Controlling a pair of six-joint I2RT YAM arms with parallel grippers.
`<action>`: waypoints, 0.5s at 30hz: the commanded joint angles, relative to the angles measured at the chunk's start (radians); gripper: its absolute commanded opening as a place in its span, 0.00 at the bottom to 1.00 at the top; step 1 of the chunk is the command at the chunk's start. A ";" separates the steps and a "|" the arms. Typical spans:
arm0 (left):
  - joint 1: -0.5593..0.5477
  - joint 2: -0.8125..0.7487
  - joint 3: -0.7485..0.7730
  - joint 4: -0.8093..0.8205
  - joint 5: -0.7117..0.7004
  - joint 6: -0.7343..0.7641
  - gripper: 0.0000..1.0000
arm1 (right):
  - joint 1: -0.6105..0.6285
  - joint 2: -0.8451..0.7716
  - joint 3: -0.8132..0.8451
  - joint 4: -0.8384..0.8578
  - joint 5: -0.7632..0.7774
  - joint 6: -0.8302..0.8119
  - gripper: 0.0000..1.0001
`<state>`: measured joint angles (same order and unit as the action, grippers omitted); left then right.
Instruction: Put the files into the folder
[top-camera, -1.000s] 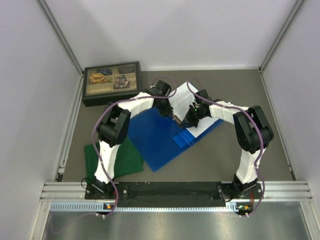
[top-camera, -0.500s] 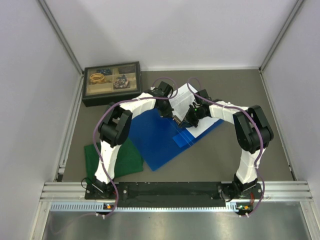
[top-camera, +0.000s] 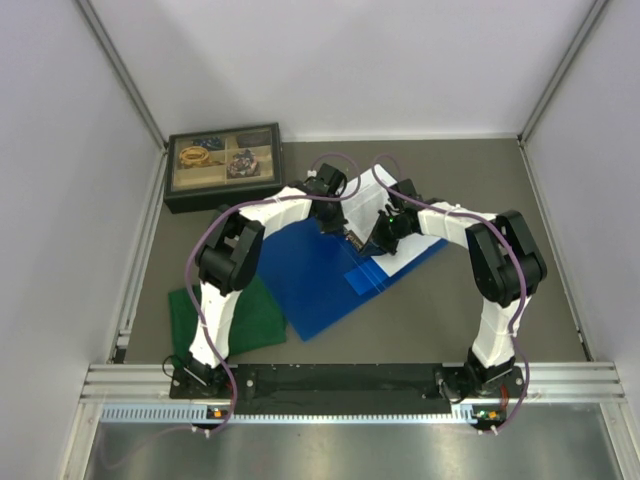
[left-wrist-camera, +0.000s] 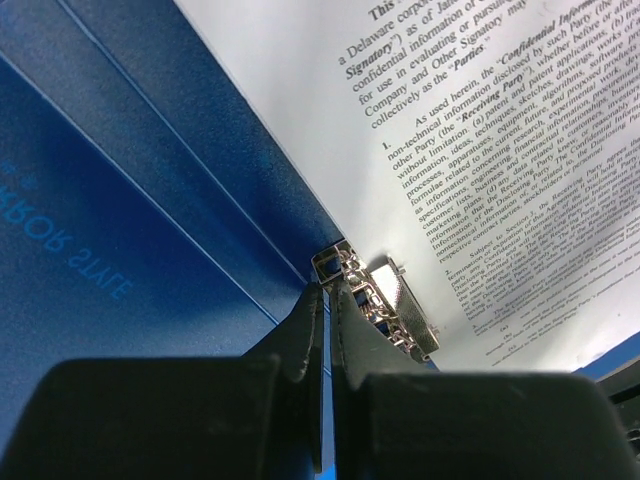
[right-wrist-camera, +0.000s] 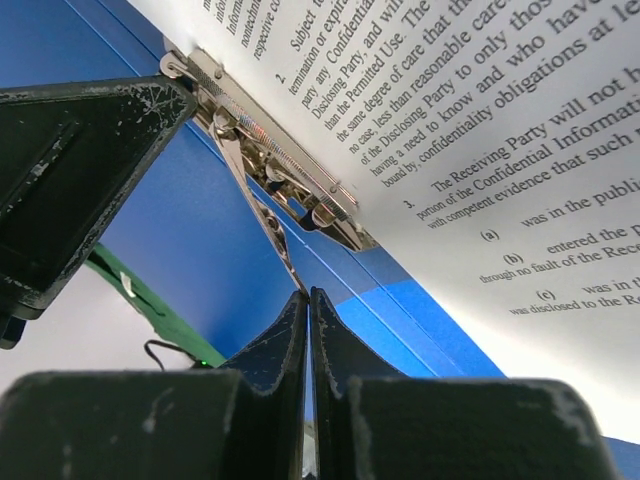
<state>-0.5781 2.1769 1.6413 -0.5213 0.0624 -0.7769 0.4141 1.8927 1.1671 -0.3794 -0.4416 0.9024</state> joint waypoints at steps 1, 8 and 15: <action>-0.005 0.061 -0.081 -0.117 -0.069 0.200 0.00 | -0.018 0.052 0.022 -0.044 0.191 -0.080 0.00; -0.006 0.058 -0.101 -0.108 -0.075 0.274 0.00 | -0.038 0.077 0.029 -0.049 0.205 -0.103 0.00; -0.006 0.058 -0.110 -0.106 -0.088 0.304 0.00 | -0.055 0.088 0.036 -0.065 0.224 -0.117 0.00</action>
<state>-0.5835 2.1624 1.6104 -0.4633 0.0658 -0.6033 0.4091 1.9217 1.1942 -0.4164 -0.4236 0.8379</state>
